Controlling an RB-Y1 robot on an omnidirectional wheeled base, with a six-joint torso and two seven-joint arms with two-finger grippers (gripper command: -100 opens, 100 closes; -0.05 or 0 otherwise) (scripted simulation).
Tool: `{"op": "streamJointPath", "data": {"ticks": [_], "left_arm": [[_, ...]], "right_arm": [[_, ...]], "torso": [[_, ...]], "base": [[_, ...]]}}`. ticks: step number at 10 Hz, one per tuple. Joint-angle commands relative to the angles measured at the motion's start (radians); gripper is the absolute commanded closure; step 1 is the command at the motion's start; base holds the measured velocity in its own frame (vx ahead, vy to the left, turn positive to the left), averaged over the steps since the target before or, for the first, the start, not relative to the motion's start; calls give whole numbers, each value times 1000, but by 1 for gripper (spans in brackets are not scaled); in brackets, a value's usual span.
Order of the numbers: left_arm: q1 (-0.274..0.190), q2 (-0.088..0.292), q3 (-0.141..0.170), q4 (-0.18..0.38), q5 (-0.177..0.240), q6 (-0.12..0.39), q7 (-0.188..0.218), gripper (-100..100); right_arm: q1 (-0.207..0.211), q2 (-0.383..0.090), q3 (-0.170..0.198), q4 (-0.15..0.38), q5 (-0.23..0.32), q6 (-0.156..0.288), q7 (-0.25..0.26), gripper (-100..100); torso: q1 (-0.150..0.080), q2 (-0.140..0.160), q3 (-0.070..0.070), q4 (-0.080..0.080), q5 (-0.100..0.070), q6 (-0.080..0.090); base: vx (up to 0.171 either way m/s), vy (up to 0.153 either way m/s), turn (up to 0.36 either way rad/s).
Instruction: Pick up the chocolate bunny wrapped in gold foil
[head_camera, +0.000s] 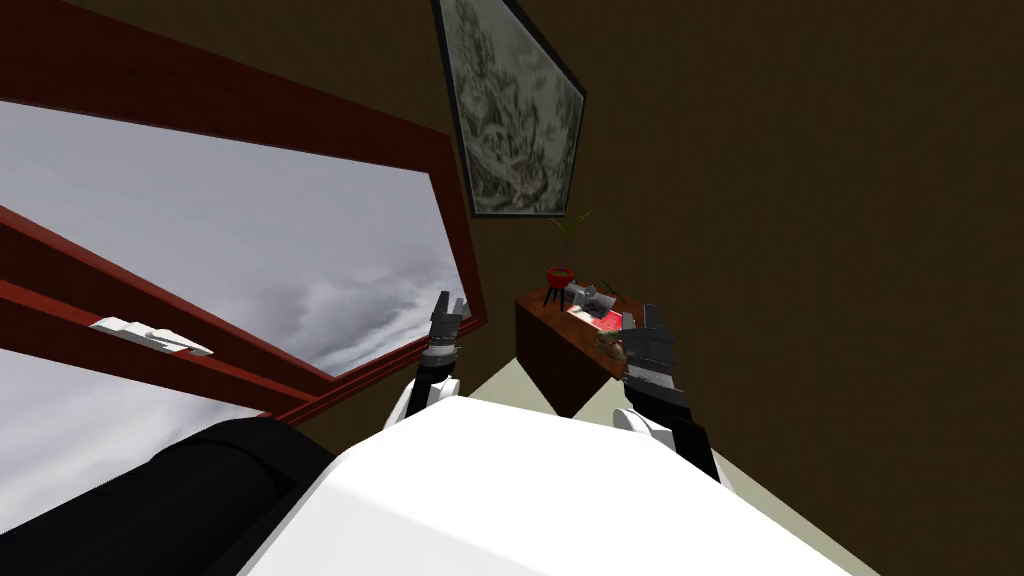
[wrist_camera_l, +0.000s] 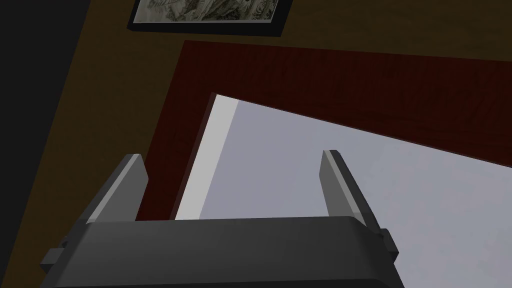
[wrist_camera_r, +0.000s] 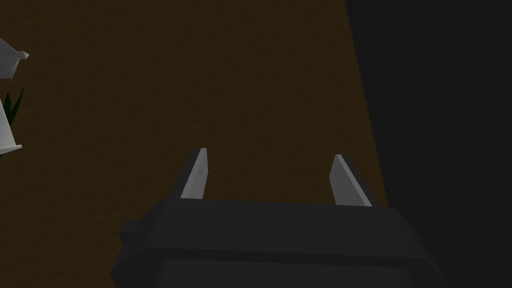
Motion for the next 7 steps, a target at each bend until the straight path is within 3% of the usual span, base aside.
{"op": "streamJointPath", "data": {"ticks": [1,7], "left_arm": [[0,0,0,0,0,0,0,0],[0,0,0,0,0,0,0,0]], "right_arm": [[13,-34,-4,4,4,5,-11,-100],[89,-176,-15,46,37,31,-65,-100]], "torso": [[0,0,0,0,0,0],[-11,7,4,2,-2,0]], "base": [[-28,-53,28],[-84,-130,41]]}}
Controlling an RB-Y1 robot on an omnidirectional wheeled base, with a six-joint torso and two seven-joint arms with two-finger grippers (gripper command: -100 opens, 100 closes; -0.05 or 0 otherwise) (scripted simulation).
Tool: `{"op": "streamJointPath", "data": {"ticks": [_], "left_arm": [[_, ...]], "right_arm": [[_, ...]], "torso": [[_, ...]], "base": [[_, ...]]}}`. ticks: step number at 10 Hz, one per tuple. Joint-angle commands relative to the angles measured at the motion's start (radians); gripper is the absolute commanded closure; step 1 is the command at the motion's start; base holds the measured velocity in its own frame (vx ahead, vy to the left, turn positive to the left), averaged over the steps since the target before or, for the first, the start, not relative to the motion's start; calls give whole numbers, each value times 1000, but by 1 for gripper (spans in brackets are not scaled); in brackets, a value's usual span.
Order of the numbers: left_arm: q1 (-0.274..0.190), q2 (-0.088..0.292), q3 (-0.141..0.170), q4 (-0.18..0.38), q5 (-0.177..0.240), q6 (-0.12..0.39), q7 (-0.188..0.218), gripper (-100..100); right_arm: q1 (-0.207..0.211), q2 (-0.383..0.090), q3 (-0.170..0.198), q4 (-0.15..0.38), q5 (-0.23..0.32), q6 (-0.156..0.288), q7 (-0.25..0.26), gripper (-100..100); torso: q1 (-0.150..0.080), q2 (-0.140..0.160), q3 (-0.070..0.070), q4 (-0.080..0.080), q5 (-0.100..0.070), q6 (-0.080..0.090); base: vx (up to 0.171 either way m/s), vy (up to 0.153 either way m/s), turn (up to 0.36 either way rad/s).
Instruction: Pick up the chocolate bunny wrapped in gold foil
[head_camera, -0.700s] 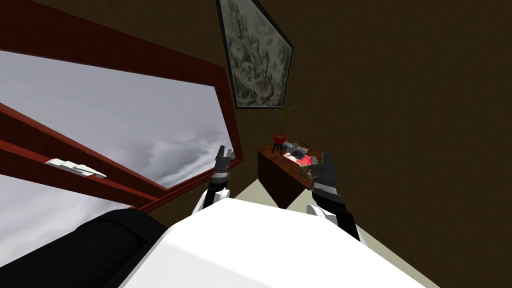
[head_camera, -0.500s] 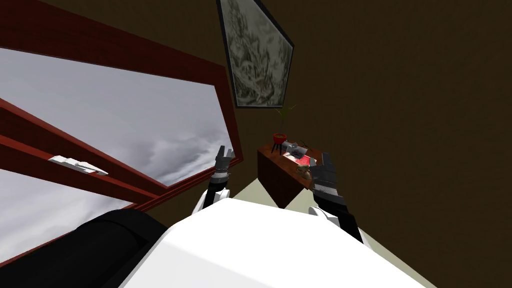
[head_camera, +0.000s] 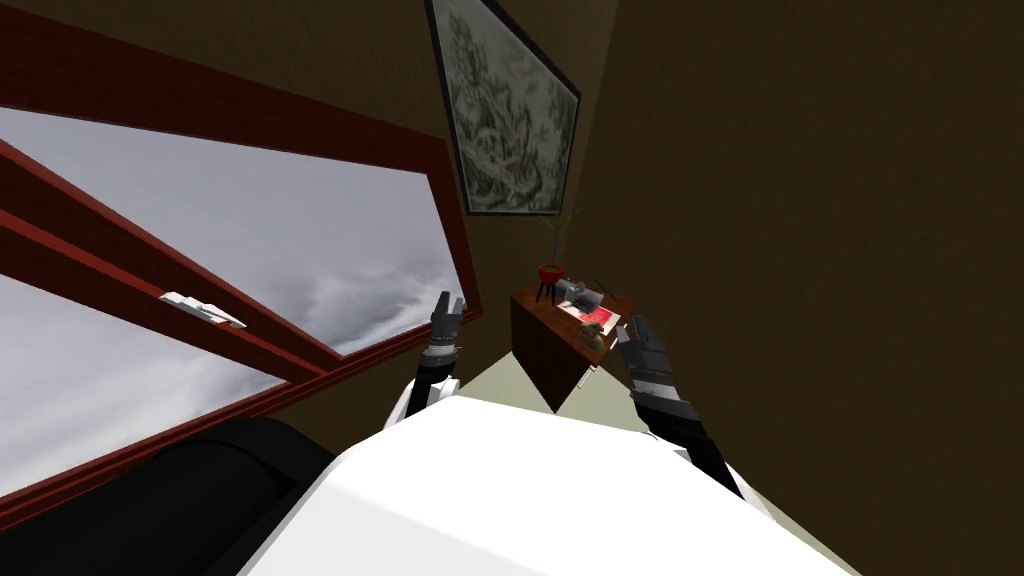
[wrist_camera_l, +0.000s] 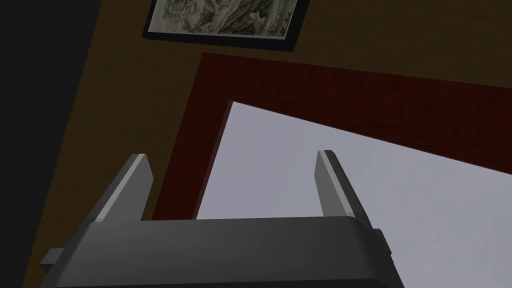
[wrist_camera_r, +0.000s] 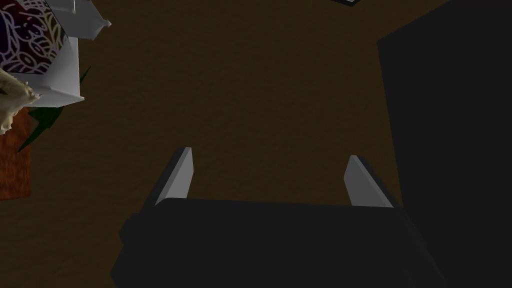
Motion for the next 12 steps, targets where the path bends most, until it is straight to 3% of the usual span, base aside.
{"op": "streamJointPath", "data": {"ticks": [1,4,8,12], "left_arm": [[0,0,0,0,0,0,0,0],[0,0,0,0,0,0,0,0],[0,0,0,0,0,0,0,0],[0,0,0,0,0,0,0,0]], "right_arm": [[29,-49,-2,19,14,6,-17,-100],[80,-144,-6,63,46,21,-45,-100],[113,-241,-7,101,71,32,-63,-100],[160,-366,-6,164,110,48,-85,-100]], "torso": [[0,0,0,0,0,0],[-4,0,0,0,-1,0],[2,-2,-1,0,0,0],[4,-4,-2,-1,1,0]], "base": [[-96,-152,59],[-117,-196,95],[-78,-110,57],[-57,-94,85]]}}
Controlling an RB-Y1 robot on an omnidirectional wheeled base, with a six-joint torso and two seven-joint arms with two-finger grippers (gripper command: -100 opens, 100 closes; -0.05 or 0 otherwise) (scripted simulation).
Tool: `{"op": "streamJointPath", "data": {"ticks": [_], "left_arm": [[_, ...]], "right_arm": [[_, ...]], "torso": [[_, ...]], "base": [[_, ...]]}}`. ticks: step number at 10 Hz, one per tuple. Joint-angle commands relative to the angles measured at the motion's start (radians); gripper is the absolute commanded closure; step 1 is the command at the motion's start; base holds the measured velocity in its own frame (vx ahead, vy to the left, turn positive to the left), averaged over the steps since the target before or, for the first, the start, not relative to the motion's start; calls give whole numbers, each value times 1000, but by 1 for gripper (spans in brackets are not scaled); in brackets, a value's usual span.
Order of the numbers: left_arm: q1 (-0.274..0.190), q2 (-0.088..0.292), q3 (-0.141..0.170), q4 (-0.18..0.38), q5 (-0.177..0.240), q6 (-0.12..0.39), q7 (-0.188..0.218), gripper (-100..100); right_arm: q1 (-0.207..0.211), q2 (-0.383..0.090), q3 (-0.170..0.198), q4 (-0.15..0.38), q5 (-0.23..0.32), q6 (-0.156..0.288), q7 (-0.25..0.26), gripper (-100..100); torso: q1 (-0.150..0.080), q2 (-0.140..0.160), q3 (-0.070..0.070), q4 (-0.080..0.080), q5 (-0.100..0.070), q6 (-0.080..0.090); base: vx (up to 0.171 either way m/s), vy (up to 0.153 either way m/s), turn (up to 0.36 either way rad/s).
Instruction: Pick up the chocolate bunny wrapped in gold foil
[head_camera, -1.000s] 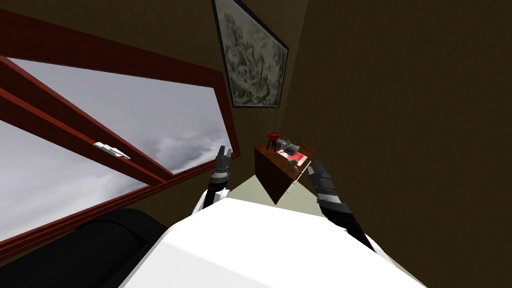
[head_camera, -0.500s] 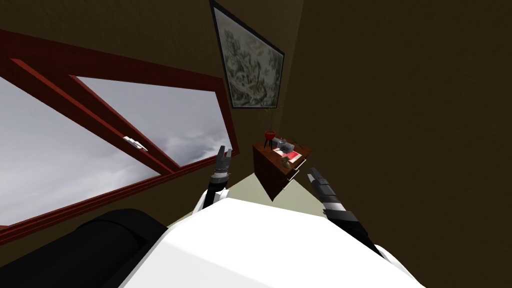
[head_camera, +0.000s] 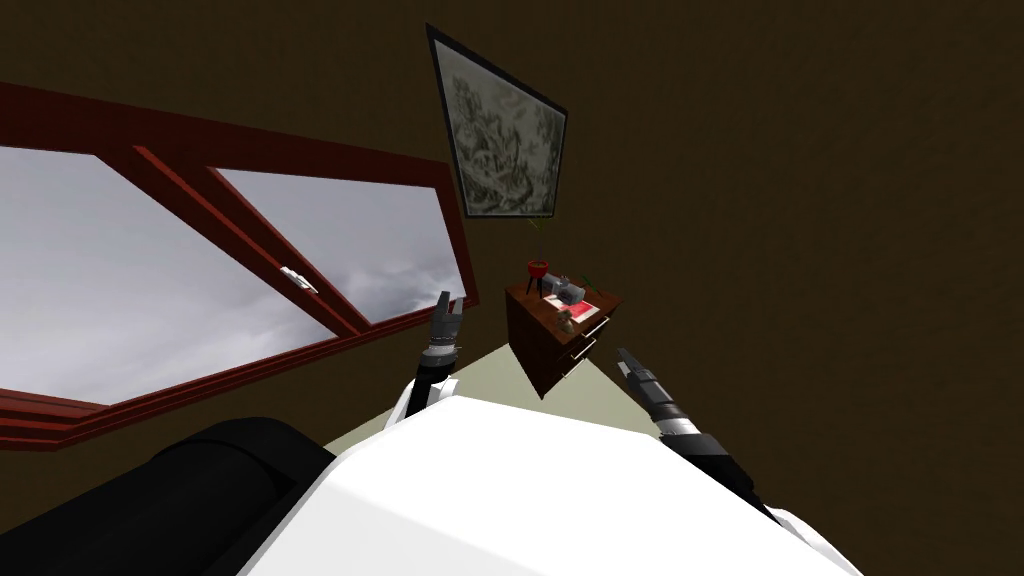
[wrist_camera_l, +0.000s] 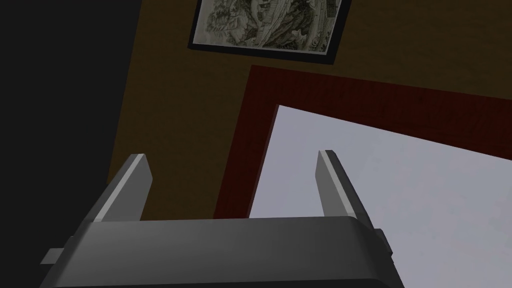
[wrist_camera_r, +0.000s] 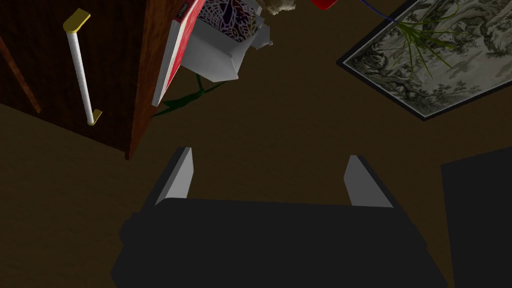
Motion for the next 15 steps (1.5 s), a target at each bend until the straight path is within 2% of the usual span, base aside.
{"op": "streamJointPath", "data": {"ticks": [1,2,3,4,5,6,7,8,9,10,11,14,15], "left_arm": [[0,0,0,0,0,0,0,0],[0,0,0,0,0,0,0,0],[0,0,0,0,0,0,0,0],[0,0,0,0,0,0,0,0],[0,0,0,0,0,0,0,0],[0,0,0,0,0,0,0,0],[0,0,0,0,0,0,0,0],[0,0,0,0,0,0,0,0],[0,0,0,0,0,0,0,0],[0,0,0,0,0,0,0,0],[0,0,0,0,0,0,0,0],[0,0,0,0,0,0,0,0],[0,0,0,0,0,0,0,0]], "right_arm": [[15,-28,3,4,9,2,-2,-100],[30,-67,4,27,23,6,-8,-100],[30,-76,4,27,23,6,-8,-100],[43,-116,6,50,37,10,-13,-100],[43,-126,6,50,37,10,-13,-100],[55,-166,9,73,52,14,-16,-100],[55,-177,9,73,52,14,-16,-100],[66,-218,12,97,66,17,-19,-100],[66,-229,12,97,66,17,-19,-100],[76,-269,16,121,82,19,-21,-100],[76,-282,16,121,82,19,-21,-100],[93,-374,25,168,113,22,-19,-100],[93,-388,25,168,113,22,-19,-100]], "torso": [[0,0,0,0,0,0],[1,-1,0,0,0,0],[1,0,0,0,0,0],[2,-1,0,0,0,0],[2,-1,-1,0,0,0],[2,-2,-1,0,0,0],[3,-1,-1,0,1,0],[3,-2,-1,0,1,0],[3,-2,-1,0,1,0],[4,-2,-1,0,1,0],[4,-2,-1,0,1,0],[4,-3,-1,0,1,0],[4,-3,-1,0,1,0]], "base": [[-52,-57,38],[-67,-56,72],[-52,-44,56],[-43,-55,82],[-38,-48,50],[-57,-38,96],[-46,-30,55],[-48,-29,82],[-36,-28,53],[-42,-26,91],[-35,-21,50],[-37,-17,80],[-30,-11,48]]}}
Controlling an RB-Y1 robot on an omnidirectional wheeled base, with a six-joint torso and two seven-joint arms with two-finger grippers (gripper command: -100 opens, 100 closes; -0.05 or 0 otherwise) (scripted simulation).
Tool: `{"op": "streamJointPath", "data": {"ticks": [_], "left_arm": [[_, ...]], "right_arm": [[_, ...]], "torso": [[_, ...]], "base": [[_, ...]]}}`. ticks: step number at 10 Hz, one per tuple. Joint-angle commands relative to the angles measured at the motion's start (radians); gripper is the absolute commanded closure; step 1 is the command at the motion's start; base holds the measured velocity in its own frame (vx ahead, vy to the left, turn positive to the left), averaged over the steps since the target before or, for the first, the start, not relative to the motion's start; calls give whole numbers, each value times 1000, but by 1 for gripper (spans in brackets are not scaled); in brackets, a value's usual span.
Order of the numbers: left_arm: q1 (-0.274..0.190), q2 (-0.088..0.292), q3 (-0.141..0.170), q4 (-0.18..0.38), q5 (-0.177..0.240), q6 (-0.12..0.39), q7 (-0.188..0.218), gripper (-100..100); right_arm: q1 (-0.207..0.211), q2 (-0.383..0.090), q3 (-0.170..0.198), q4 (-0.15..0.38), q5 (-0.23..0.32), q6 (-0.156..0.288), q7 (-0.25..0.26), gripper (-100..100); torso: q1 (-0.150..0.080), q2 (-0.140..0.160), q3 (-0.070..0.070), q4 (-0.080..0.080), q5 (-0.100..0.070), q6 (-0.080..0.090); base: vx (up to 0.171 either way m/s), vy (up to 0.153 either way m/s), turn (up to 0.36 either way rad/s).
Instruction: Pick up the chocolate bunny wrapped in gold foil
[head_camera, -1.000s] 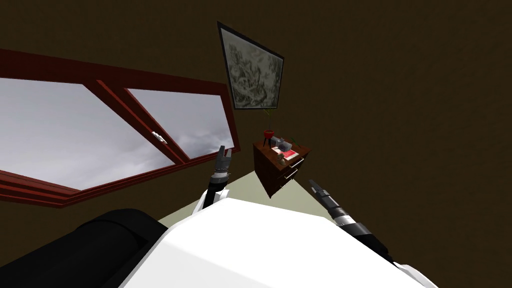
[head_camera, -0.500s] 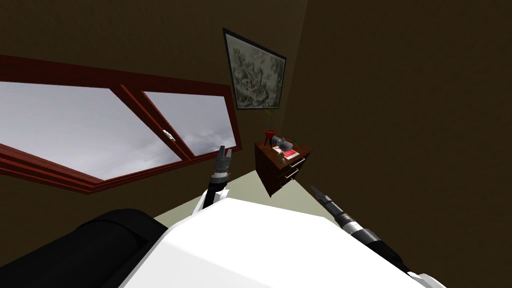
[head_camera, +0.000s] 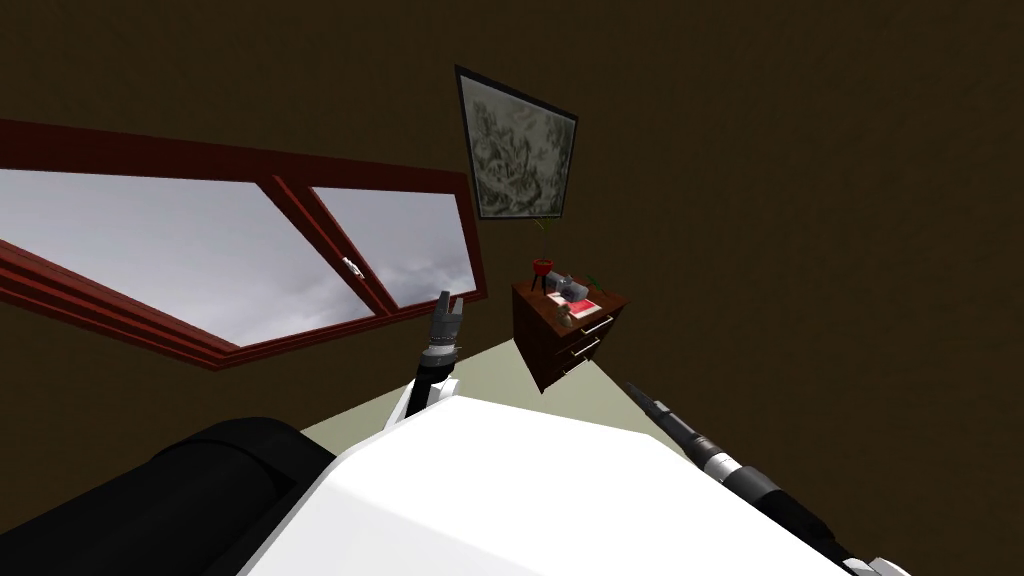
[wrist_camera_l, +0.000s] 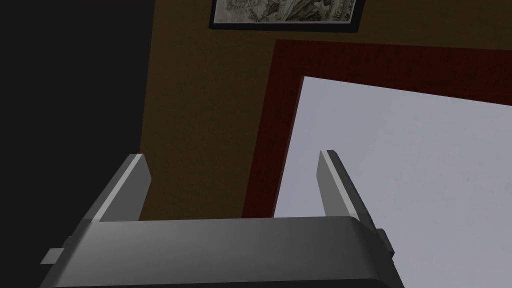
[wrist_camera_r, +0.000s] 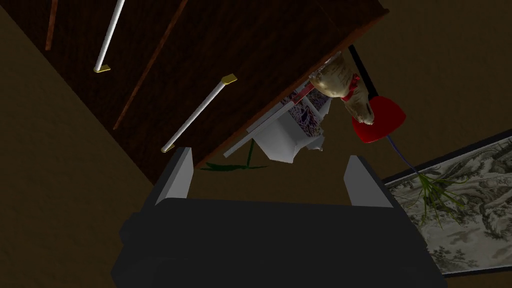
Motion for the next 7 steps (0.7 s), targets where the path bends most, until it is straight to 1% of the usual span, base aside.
{"op": "streamJointPath", "data": {"ticks": [1,2,3,4,5,6,7], "left_arm": [[0,0,0,0,0,0,0,0],[0,0,0,0,0,0,0,0],[0,0,0,0,0,0,0,0],[0,0,0,0,0,0,0,0],[0,0,0,0,0,0,0,0],[0,0,0,0,0,0,0,0],[0,0,0,0,0,0,0,0]], "right_arm": [[5,-50,6,29,18,1,1,-100],[5,-68,6,29,18,1,1,-100],[10,-103,11,53,34,0,5,-100],[10,-121,11,53,34,0,5,-100],[13,-156,17,75,51,-1,11,-100],[13,-174,17,75,51,-1,11,-100],[15,-213,22,98,67,-2,17,-100]], "torso": [[0,0,0,0,0,0],[0,0,0,0,0,0],[0,0,0,0,0,0],[1,0,0,0,0,0],[1,0,0,0,0,0],[1,0,0,0,0,0],[1,-1,0,0,0,0]], "base": [[-34,-4,100],[-30,-6,53],[-31,-2,89],[-26,-2,52],[-32,6,102],[-24,5,48],[-18,13,91]]}}
